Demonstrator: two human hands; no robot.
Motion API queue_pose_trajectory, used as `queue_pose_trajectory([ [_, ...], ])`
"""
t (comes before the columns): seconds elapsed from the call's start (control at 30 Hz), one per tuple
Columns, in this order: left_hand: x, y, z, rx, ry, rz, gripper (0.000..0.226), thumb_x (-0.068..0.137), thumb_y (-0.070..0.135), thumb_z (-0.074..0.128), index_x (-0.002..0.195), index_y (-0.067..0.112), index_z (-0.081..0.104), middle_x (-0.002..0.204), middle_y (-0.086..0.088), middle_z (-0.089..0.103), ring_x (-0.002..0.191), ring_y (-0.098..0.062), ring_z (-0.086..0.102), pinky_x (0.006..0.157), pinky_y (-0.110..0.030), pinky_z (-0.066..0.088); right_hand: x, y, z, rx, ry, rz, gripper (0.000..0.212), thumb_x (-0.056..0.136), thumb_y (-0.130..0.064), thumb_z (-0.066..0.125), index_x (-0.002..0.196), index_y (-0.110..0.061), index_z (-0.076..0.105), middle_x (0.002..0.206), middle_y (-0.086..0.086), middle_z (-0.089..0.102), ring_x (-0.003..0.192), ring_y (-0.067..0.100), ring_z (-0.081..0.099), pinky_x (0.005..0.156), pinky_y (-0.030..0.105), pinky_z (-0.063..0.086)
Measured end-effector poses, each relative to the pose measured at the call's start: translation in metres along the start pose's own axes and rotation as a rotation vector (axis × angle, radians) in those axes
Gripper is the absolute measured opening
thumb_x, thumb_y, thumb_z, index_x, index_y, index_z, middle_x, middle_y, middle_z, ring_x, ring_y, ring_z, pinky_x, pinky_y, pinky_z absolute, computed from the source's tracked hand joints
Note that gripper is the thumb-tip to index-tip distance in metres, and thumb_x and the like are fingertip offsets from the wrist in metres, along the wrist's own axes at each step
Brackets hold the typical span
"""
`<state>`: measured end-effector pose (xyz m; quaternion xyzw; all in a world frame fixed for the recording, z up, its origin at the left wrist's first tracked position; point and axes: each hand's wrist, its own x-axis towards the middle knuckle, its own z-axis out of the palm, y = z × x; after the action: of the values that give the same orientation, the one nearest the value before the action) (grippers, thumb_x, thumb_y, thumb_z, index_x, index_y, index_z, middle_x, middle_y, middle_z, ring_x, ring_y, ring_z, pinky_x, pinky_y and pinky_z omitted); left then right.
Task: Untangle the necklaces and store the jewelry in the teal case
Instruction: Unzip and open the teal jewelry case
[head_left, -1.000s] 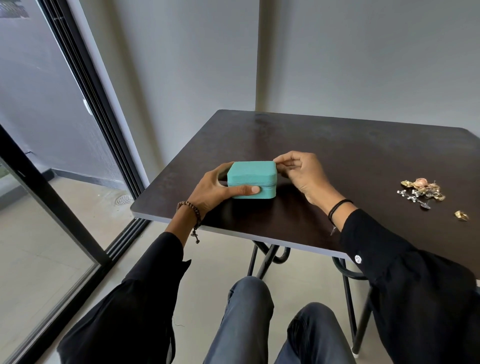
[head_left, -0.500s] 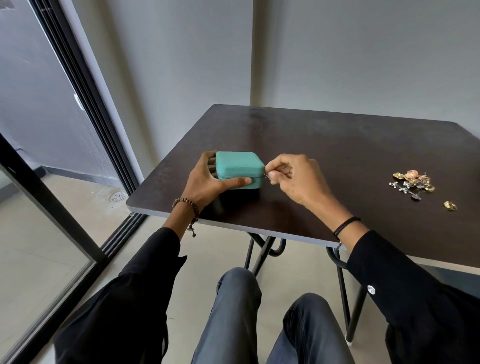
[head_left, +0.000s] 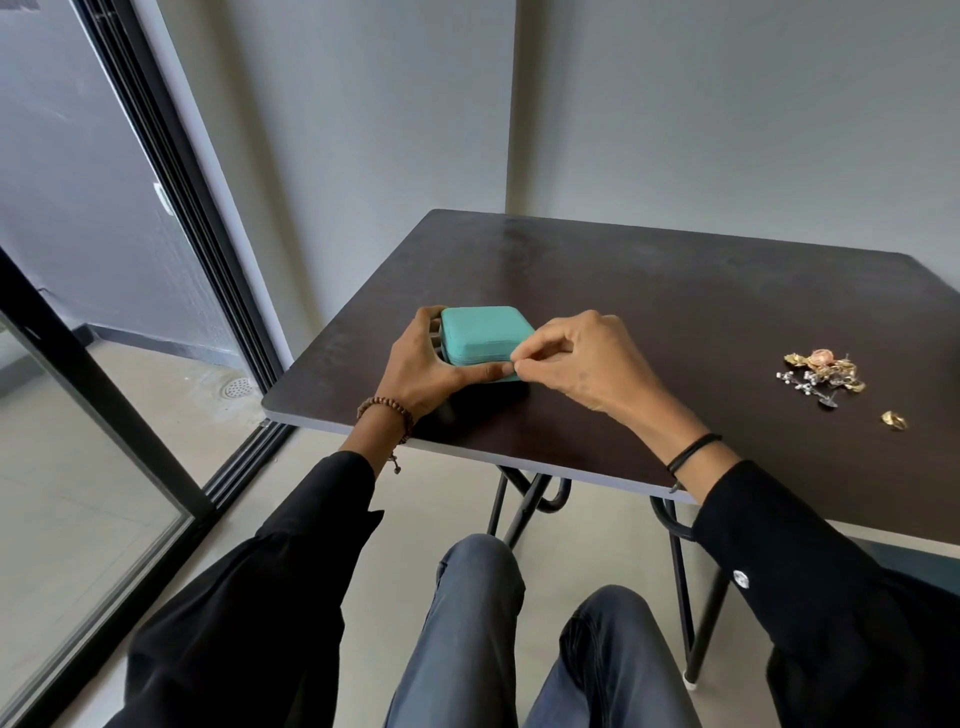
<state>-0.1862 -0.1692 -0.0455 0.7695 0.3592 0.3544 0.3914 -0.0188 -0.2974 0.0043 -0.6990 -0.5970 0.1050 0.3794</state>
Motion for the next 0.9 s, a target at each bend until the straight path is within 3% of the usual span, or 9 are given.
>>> queue_pose_trajectory([
  [0.1,0.001,0.002,-0.001,-0.010,-0.012,0.000,0.089,0.060,0.044,0.093,0.131,0.019,0.046,0.124,0.008,0.057,0.112,-0.005,0.057,0.083,-0.006,0.046,0.002,-0.001,-0.005,-0.067,-0.069,-0.059,0.012,0.076,-0.017,0.080,0.086,-0.022,0.084,0.088,-0.011,0.076,0.079,0.002,0.069,0.074,0.015,0.053],
  [0.27,0.001,-0.001,-0.004,-0.029,-0.045,0.001,0.092,0.061,0.042,0.093,0.136,0.022,0.044,0.125,0.012,0.056,0.117,-0.005,0.055,0.097,-0.014,0.047,0.005,-0.001,-0.002,-0.173,-0.110,-0.208,0.018,0.081,-0.008,0.074,0.097,-0.010,0.082,0.100,0.000,0.073,0.087,0.013,0.070,0.084,0.034,0.060],
  [0.47,0.004,-0.003,-0.011,-0.048,-0.101,-0.002,0.103,0.062,0.039,0.093,0.148,0.026,0.038,0.135,0.011,0.052,0.118,-0.002,0.053,0.101,-0.021,0.047,0.005,0.009,-0.005,-0.205,-0.070,-0.293,0.015,0.093,-0.006,0.071,0.105,-0.007,0.080,0.105,0.001,0.071,0.095,0.014,0.068,0.088,0.031,0.059],
  [0.63,0.004,-0.004,-0.008,-0.087,-0.095,0.013,0.103,0.061,0.035,0.094,0.149,0.026,0.040,0.138,0.005,0.055,0.116,-0.002,0.058,0.099,-0.019,0.051,0.009,0.006,-0.004,-0.315,-0.072,-0.374,0.012,0.093,-0.006,0.070,0.101,-0.009,0.078,0.099,0.005,0.074,0.089,0.021,0.069,0.081,0.039,0.058],
  [0.8,0.005,-0.006,-0.010,-0.119,-0.077,0.012,0.103,0.059,0.039,0.094,0.147,0.027,0.042,0.135,0.006,0.058,0.111,0.011,0.057,0.098,-0.021,0.051,0.014,-0.012,-0.001,-0.443,-0.130,-0.425,0.015,0.086,-0.007,0.065,0.093,-0.012,0.077,0.095,0.004,0.074,0.089,0.025,0.069,0.075,0.040,0.057],
  [0.9,0.005,-0.008,-0.009,-0.129,-0.072,0.006,0.099,0.062,0.032,0.094,0.147,0.025,0.043,0.135,0.004,0.058,0.114,0.004,0.059,0.097,-0.020,0.052,0.018,-0.025,0.006,-0.497,-0.170,-0.474,0.011,0.087,-0.014,0.063,0.091,-0.015,0.073,0.093,0.000,0.070,0.085,0.024,0.065,0.066,0.038,0.052],
])
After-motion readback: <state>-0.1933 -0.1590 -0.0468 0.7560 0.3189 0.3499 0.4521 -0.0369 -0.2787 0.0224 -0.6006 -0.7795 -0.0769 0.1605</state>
